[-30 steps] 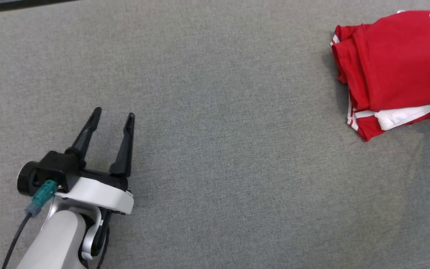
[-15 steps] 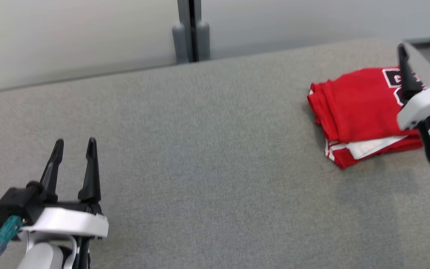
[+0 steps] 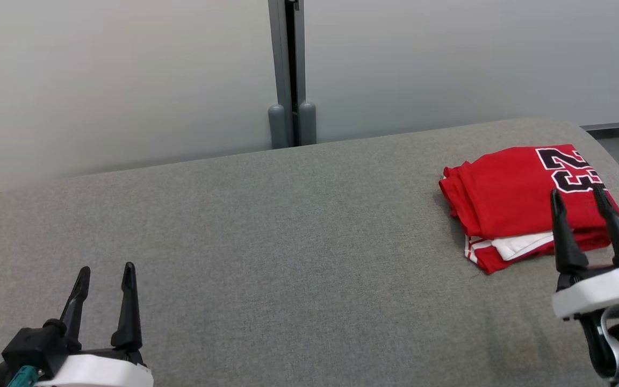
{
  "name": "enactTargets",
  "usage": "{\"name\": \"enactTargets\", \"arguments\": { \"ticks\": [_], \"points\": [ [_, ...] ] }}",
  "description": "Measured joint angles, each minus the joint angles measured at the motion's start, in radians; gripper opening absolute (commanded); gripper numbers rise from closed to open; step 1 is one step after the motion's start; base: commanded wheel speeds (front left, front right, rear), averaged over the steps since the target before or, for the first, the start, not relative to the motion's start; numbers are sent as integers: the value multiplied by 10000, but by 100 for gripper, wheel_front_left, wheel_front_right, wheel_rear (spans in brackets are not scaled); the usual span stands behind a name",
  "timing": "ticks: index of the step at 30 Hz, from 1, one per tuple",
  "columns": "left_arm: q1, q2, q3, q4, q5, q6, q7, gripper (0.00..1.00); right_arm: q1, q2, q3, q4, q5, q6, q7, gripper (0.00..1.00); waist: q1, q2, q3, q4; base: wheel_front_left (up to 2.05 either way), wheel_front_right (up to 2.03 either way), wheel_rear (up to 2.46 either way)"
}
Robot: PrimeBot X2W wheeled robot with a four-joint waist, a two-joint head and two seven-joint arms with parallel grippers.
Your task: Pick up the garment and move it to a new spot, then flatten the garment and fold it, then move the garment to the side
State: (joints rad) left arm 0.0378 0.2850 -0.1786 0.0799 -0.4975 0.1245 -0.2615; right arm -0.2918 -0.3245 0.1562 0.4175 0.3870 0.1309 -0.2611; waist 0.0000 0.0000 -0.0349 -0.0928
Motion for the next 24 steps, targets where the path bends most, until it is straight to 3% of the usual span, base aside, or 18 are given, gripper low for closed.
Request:
{"name": "enactTargets", "arguments": {
  "ticks": [10,24],
  "points": [
    [310,-215,301,127,341,40,-2,100,1226,525,-199,-1356,-374,0,477,100,0,0,-55,54,0,0,0],
    [337,-311,472,349,581,17,-2,100,1483,650,31,-1791,-278,0,940,100,0,0,-32,203,0,0,0]
  ]
}}
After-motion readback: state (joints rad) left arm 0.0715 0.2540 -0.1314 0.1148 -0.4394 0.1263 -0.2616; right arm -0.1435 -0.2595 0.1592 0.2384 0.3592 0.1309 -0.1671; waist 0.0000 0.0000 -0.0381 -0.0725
